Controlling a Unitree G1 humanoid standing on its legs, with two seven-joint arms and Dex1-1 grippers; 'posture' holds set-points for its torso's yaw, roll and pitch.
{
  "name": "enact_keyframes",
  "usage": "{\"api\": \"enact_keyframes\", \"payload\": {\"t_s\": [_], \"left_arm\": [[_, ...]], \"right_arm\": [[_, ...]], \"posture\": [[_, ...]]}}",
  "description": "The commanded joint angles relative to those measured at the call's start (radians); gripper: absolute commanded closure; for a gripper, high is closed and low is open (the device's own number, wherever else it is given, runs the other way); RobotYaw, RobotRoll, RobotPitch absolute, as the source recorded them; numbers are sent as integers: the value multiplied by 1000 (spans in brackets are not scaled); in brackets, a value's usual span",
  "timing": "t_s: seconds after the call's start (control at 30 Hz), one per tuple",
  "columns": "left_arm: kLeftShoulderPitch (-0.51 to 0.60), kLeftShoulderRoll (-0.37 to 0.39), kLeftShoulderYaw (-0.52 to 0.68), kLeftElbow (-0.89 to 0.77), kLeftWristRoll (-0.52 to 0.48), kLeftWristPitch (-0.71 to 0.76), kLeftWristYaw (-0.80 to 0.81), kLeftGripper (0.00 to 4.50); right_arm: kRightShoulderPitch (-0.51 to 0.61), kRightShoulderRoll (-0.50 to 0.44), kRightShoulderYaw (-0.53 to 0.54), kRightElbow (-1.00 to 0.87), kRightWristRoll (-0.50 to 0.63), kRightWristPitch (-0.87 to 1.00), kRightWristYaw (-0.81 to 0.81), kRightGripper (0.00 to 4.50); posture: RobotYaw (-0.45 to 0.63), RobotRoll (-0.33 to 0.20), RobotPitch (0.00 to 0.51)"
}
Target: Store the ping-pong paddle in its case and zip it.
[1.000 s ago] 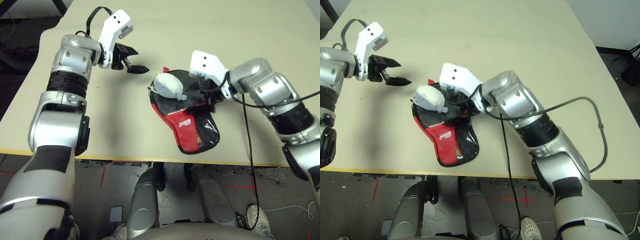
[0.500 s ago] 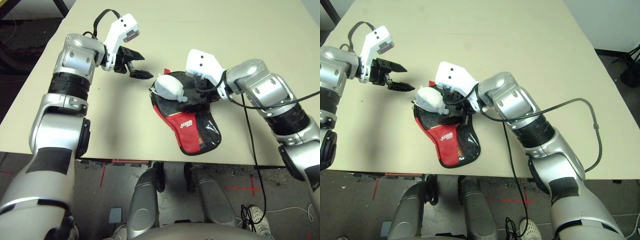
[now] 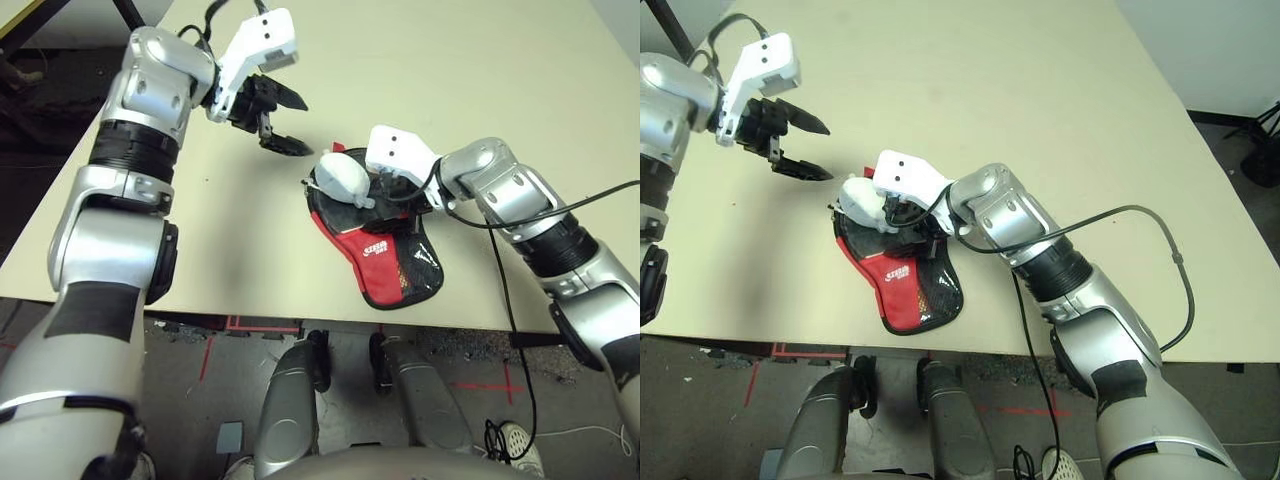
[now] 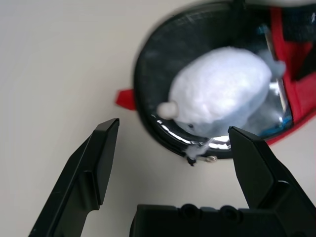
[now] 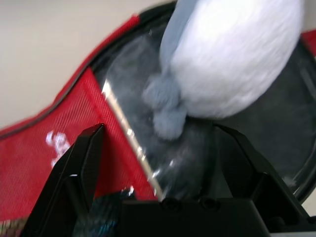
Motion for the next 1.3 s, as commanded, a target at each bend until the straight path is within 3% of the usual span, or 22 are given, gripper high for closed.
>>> {"api": "enact_keyframes", "payload": {"t_s": [0.03, 0.4, 0.87, 0.97, 1.3], "left_arm": [[-44, -28, -33, 81, 45, -78, 5, 8], [-82, -124, -69, 199, 107, -191, -3, 8], [-11, -130, -119, 159, 88, -174, -129, 8], [3, -126, -99, 157, 86, -126, -112, 583], [2, -90, -34, 211, 89, -41, 39, 3727]], "right_arm": [[15, -33, 45, -41, -20, 6, 39, 0], [32, -44, 72, -76, -36, 51, 62, 0], [44, -4, 73, -60, -40, 54, 49, 0], [51, -2, 74, -57, -40, 51, 47, 0], [65, -6, 82, -61, -37, 52, 54, 0]], "posture": [[-96, 0, 204], [-126, 0, 226], [-122, 0, 242], [-118, 0, 246], [-108, 0, 259]]}}
